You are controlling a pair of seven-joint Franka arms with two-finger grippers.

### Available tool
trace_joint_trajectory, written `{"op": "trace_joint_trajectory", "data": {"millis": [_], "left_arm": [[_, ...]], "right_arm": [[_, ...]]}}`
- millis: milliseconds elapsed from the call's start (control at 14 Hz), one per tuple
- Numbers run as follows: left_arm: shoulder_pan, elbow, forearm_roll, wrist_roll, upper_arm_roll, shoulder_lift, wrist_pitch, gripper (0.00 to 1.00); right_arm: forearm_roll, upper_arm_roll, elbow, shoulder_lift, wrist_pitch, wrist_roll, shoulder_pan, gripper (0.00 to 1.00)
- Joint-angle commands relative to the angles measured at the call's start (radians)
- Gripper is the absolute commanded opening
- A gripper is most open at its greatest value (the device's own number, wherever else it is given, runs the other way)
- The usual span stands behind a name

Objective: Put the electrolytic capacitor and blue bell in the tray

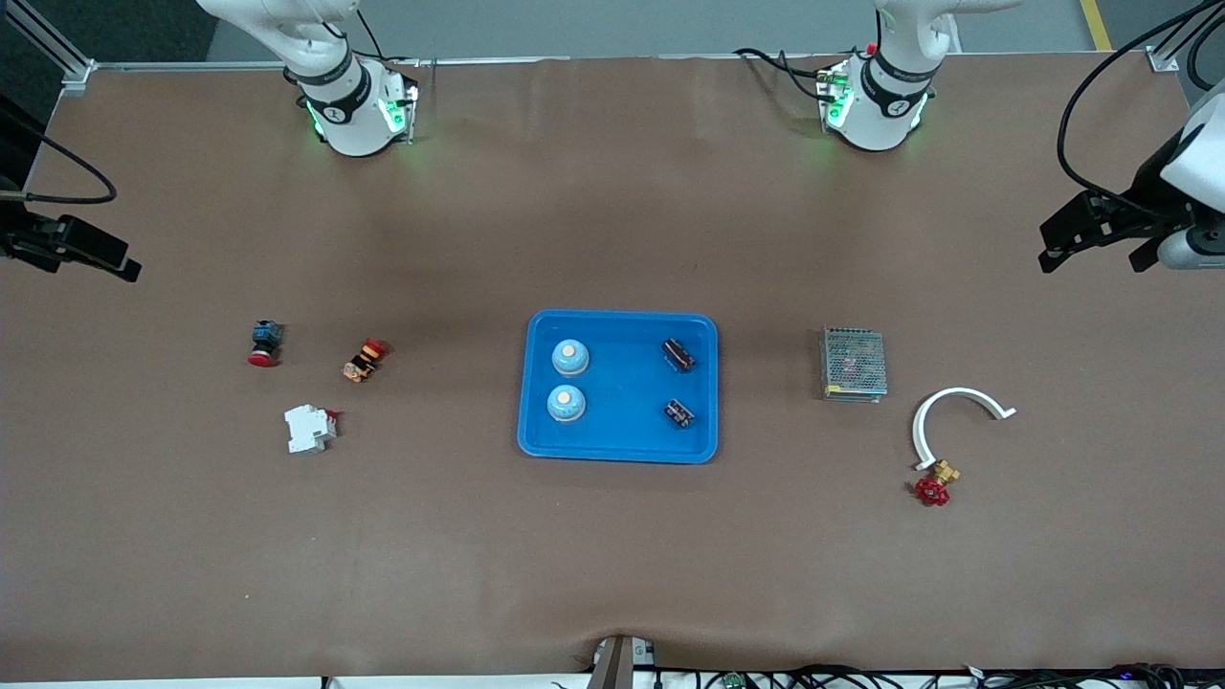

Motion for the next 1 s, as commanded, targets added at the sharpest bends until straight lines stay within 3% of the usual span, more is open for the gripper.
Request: {"op": "trace_joint_trajectory", "data": {"millis": [0, 926], "left_arm": [[0.000, 0.038, 0.002, 0.015, -0.001, 0.024, -0.028, 1.00], [0.004, 0.044, -0.010, 0.015, 0.001, 0.033, -0.120, 1.00]], "right_arm": [[-0.008, 0.003, 0.014, 0.005, -0.004, -0.049, 0.004, 1.00], [-0.030, 0.004, 0.013, 0.011, -0.004, -0.049, 0.018, 1.00]]}}
